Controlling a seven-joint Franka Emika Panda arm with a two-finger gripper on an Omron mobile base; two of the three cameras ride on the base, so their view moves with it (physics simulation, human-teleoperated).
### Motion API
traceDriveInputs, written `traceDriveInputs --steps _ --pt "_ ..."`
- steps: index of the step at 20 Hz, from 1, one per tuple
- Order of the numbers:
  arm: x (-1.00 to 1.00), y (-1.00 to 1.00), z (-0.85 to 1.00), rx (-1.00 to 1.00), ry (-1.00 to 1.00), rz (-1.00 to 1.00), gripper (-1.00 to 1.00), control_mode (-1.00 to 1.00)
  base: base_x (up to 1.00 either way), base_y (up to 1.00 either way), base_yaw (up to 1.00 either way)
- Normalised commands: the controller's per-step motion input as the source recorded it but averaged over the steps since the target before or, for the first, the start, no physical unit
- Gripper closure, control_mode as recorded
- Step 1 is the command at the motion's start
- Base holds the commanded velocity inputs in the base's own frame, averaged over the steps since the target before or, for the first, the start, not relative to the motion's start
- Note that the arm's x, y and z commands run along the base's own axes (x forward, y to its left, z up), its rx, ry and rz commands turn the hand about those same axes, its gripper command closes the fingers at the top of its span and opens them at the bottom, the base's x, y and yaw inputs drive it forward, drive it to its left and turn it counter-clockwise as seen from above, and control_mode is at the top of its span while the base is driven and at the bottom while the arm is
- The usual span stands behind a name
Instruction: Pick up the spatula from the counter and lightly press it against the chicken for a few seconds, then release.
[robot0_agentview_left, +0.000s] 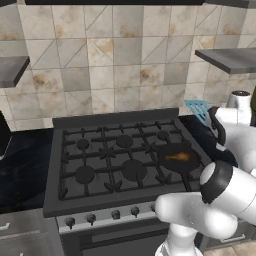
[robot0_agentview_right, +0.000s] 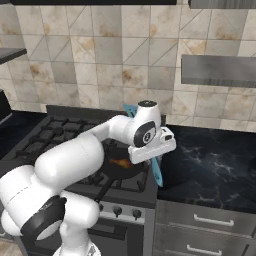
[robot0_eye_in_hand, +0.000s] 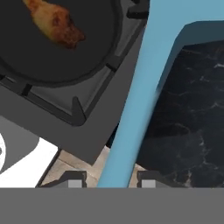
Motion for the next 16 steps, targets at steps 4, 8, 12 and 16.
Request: traceDriveInputs --steps 4,8,12,16 --pt "0.00 0.00 0.10 0.00 0.09 0.22 1.00 -1.00 0.00 0.00 0.00" --pt "0.00 -0.08 0.01 0.01 0.10 0.18 1.00 -1.00 0.00 0.00 0.00" --pt "0.05 -0.12 0.00 -0.02 0.16 0.16 1.00 -1.00 0.00 0.00 0.00" --pt "0.02 -0.16 0.00 -0.11 0.17 0.13 1.00 -1.00 0.00 0.00 0.00"
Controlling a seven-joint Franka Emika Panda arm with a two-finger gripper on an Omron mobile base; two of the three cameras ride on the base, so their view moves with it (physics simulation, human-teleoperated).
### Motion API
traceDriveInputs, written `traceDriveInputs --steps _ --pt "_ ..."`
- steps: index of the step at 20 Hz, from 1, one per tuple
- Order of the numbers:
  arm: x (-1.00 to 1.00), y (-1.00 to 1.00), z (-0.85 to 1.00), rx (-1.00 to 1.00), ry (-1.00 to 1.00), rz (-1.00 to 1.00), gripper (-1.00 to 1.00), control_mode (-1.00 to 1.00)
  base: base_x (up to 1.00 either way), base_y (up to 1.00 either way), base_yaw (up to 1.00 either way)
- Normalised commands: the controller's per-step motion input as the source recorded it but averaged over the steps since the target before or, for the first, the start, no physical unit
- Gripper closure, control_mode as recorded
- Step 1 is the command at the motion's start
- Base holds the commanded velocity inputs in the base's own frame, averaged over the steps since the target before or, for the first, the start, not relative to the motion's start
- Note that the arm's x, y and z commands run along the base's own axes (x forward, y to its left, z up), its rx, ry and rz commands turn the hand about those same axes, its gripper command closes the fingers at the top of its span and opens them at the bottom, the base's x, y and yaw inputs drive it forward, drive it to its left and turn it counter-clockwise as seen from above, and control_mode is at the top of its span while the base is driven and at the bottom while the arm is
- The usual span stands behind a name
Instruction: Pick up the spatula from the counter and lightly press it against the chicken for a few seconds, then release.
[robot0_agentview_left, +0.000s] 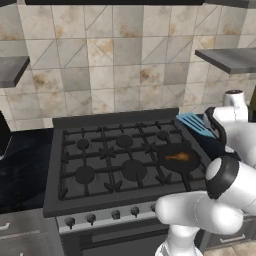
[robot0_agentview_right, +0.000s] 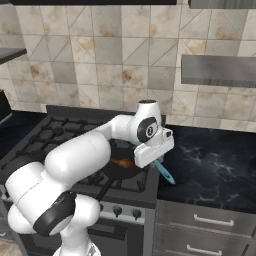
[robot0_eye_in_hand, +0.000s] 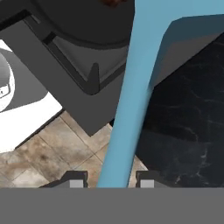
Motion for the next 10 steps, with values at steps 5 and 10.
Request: traceDriveInputs --steps 5,10 --pt "-0.06 -0.06 0.00 -0.11 0.02 0.13 1.00 -1.00 0.00 0.00 0.00" --pt "-0.05 0.00 0.00 0.01 -0.10 0.18 1.00 -1.00 0.00 0.00 0.00"
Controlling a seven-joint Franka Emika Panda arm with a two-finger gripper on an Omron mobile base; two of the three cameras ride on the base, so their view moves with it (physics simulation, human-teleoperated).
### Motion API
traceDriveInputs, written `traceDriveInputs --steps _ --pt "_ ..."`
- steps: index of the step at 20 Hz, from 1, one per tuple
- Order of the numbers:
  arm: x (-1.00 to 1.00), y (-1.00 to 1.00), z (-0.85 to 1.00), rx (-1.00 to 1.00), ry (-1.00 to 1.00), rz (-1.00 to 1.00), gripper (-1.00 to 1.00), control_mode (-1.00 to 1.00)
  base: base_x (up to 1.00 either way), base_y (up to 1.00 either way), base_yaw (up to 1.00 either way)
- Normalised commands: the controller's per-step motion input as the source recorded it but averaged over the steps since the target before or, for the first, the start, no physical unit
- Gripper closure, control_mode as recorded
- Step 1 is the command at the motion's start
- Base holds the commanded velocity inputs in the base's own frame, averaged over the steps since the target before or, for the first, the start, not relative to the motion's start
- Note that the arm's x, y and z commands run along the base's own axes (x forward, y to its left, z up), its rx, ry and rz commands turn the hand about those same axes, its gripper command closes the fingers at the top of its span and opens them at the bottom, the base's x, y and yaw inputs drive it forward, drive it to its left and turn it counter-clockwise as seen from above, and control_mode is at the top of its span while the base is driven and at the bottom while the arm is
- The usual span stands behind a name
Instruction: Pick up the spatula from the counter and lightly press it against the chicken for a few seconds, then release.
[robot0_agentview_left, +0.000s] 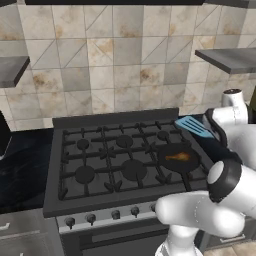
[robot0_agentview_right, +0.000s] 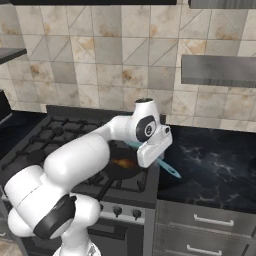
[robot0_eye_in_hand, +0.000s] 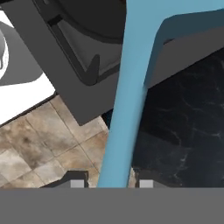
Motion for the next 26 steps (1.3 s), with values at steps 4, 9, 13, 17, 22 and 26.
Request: traceDriveInputs --steps 4,9,13,17,22,26 --pt "0.00 0.00 0.00 0.06 -0.16 0.19 1.00 -1.00 0.00 0.00 0.00" --pt "0.00 0.00 0.00 0.04 -0.18 0.19 1.00 -1.00 0.00 0.00 0.00" --pt "0.00 0.00 0.00 0.07 -0.12 0.19 1.00 -1.00 0.00 0.00 0.00" --pt "0.00 0.00 0.00 0.06 -0.05 0.17 1.00 -1.00 0.00 0.00 0.00" --pt "0.09 0.00 0.00 0.00 0.02 0.07 1.00 -1.00 0.00 0.00 0.00" --pt "0.14 0.00 -0.14 0.00 0.05 0.05 1.00 -1.00 0.00 0.00 0.00"
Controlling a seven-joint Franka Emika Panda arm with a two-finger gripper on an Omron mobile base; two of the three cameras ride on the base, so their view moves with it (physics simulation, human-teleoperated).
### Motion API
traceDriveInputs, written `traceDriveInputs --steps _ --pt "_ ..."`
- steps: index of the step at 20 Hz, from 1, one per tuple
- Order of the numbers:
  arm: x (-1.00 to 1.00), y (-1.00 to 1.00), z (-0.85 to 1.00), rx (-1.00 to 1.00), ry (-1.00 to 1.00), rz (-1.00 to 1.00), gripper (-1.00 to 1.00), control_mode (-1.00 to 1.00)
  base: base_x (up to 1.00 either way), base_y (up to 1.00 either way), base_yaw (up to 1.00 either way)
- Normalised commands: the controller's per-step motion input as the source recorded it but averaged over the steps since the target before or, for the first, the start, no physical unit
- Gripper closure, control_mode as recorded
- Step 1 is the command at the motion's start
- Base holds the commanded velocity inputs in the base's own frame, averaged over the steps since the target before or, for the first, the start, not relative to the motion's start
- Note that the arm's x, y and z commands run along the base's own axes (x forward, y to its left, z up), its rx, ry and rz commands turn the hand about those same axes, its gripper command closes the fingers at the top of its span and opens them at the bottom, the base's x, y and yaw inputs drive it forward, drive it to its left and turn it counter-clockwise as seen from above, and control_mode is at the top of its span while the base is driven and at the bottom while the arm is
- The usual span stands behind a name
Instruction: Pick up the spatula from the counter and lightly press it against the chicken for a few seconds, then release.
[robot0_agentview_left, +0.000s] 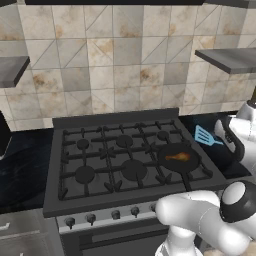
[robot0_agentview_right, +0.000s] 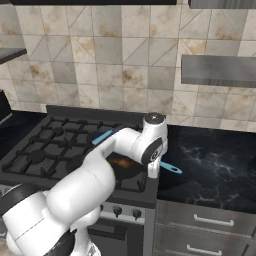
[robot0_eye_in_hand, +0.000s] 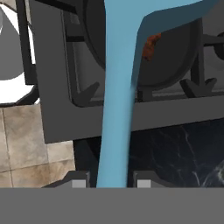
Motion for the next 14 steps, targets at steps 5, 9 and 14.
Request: traceDriveInputs --steps 5,9,14 --pt "0.14 0.03 -0.19 -0.03 0.06 0.03 1.00 -1.00 0.00 0.00 0.00" --pt "0.03 0.05 -0.07 -0.05 0.05 0.01 1.00 -1.00 0.00 0.00 0.00" --pt "0.00 0.00 0.00 -0.03 0.01 0.01 1.00 -1.00 0.00 0.00 0.00"
